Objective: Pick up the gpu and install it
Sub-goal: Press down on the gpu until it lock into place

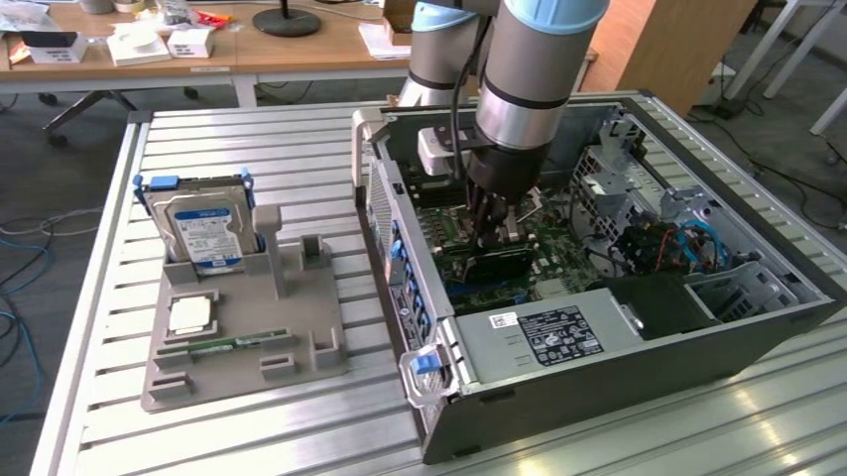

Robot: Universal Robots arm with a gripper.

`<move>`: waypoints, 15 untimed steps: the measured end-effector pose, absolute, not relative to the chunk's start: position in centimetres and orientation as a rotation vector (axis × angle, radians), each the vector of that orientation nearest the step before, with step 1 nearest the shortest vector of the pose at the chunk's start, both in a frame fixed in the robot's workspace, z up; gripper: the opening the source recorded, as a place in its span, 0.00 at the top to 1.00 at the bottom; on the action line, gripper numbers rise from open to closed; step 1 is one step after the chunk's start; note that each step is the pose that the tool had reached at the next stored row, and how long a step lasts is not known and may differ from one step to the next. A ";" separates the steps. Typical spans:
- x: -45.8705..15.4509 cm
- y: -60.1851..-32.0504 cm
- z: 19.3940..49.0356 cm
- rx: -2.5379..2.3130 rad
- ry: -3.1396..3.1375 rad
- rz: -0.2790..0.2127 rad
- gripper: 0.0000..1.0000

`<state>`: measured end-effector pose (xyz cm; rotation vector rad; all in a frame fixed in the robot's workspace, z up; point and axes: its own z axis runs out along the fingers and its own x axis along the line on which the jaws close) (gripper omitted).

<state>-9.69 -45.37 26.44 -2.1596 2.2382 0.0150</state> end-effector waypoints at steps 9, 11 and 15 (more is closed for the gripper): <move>-9.7 -45.4 26.4 -2.159 2.238 0.015 0.90; -9.7 -45.4 26.4 -2.159 2.238 0.015 0.90; -9.7 -45.4 26.3 -2.159 2.238 0.015 0.90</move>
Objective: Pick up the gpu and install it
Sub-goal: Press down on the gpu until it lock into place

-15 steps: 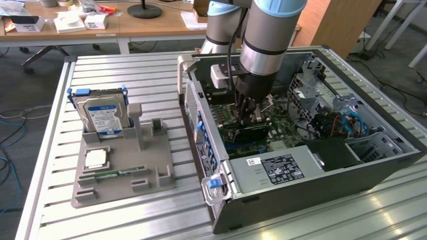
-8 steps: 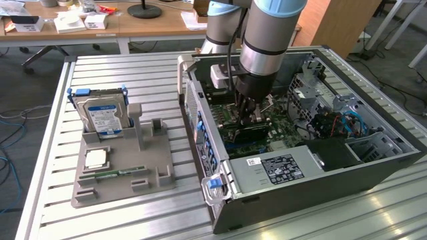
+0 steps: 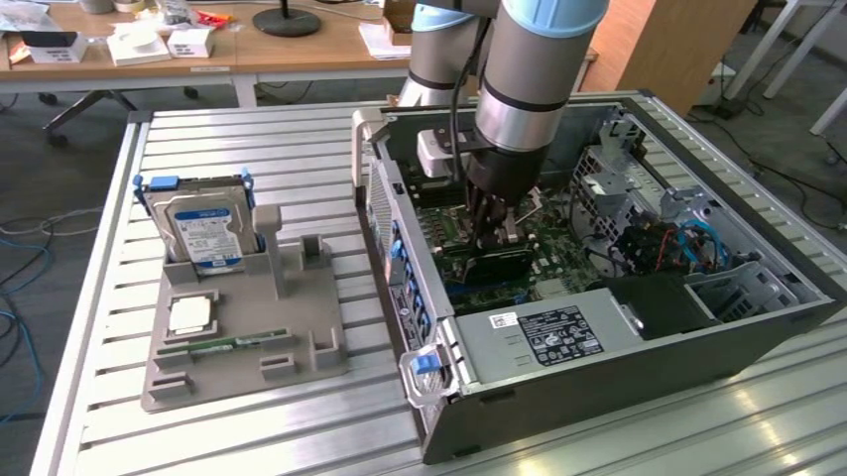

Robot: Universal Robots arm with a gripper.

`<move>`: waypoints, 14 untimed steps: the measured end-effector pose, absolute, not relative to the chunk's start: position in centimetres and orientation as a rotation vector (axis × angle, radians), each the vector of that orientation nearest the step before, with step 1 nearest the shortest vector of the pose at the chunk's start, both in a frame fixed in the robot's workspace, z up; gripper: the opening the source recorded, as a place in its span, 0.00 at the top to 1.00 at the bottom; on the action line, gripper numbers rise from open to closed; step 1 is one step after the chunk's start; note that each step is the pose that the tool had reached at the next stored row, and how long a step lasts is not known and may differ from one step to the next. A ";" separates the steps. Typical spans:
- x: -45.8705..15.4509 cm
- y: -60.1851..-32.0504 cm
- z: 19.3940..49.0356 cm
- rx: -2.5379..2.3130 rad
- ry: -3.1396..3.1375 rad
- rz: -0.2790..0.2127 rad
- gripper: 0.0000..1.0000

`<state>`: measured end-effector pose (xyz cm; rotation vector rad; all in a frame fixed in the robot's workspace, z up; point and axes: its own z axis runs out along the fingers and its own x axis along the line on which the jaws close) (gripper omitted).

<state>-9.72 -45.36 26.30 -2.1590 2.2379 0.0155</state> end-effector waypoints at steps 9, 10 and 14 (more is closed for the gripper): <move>-9.7 -45.4 26.2 -2.160 2.239 0.014 0.90; -9.7 -45.4 26.2 -2.160 2.238 0.015 0.90; -9.8 -45.4 26.2 -2.159 2.238 0.015 0.90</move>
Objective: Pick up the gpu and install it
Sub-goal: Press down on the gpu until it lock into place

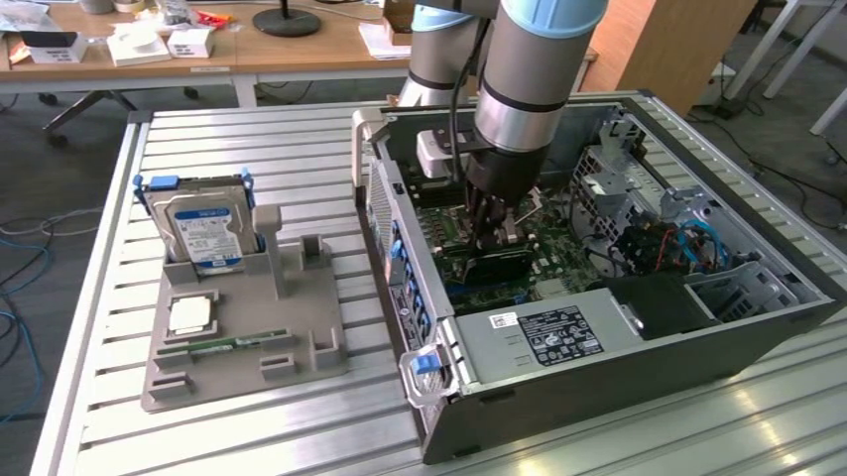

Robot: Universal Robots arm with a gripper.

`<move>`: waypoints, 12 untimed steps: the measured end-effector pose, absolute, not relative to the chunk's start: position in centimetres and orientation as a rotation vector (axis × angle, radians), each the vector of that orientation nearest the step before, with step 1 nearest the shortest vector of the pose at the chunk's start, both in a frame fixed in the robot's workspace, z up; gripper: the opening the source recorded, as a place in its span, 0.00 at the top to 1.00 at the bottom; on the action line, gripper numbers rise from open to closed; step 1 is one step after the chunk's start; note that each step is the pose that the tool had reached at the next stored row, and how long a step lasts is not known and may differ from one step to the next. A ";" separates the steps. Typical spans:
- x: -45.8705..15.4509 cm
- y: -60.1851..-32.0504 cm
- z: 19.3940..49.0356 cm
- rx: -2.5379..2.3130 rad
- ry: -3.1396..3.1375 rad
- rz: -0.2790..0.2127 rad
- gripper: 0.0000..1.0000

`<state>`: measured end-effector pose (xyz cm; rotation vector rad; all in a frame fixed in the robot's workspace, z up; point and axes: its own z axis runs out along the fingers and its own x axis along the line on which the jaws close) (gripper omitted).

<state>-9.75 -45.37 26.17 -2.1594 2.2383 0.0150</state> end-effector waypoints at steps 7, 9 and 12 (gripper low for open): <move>-9.8 -45.4 26.1 -2.159 2.238 0.015 0.90; -9.8 -45.4 26.1 -2.159 2.238 0.015 0.90; -9.8 -45.3 26.2 -2.158 2.237 0.016 0.90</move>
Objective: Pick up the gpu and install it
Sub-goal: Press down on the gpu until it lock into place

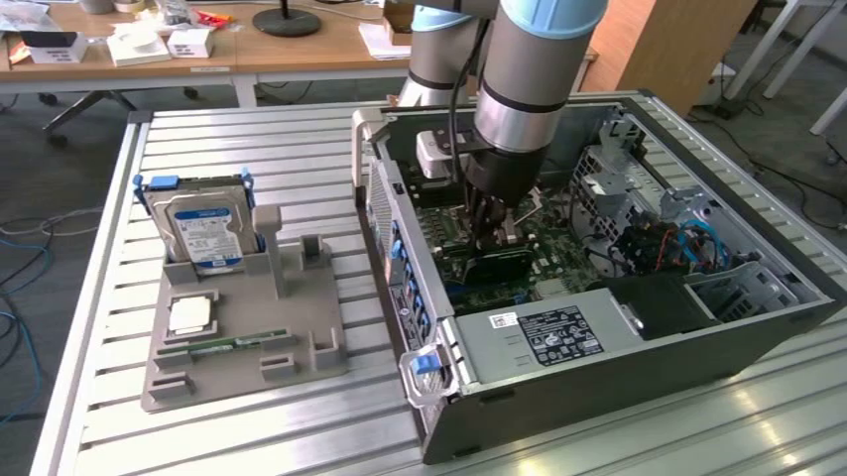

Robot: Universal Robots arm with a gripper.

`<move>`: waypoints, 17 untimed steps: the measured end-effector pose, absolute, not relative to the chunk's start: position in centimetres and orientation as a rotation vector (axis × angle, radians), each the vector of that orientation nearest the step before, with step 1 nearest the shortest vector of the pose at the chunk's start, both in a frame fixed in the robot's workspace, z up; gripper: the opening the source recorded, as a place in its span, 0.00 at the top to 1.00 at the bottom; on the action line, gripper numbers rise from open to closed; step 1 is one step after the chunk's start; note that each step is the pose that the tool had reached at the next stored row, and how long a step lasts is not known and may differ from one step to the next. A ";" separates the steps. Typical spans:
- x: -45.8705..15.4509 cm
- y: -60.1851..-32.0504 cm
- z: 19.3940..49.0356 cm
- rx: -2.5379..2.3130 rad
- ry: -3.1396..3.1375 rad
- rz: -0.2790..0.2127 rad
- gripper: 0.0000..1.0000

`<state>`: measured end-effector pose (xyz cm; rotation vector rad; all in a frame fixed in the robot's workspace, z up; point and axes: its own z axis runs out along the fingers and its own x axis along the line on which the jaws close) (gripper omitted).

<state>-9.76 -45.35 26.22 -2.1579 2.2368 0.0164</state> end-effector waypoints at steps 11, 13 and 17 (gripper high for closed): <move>-9.8 -45.4 28.7 -2.159 2.238 0.015 0.90; -9.8 -45.4 29.2 -2.159 2.238 0.015 0.90; -9.8 -45.4 30.2 -2.159 2.238 0.015 0.90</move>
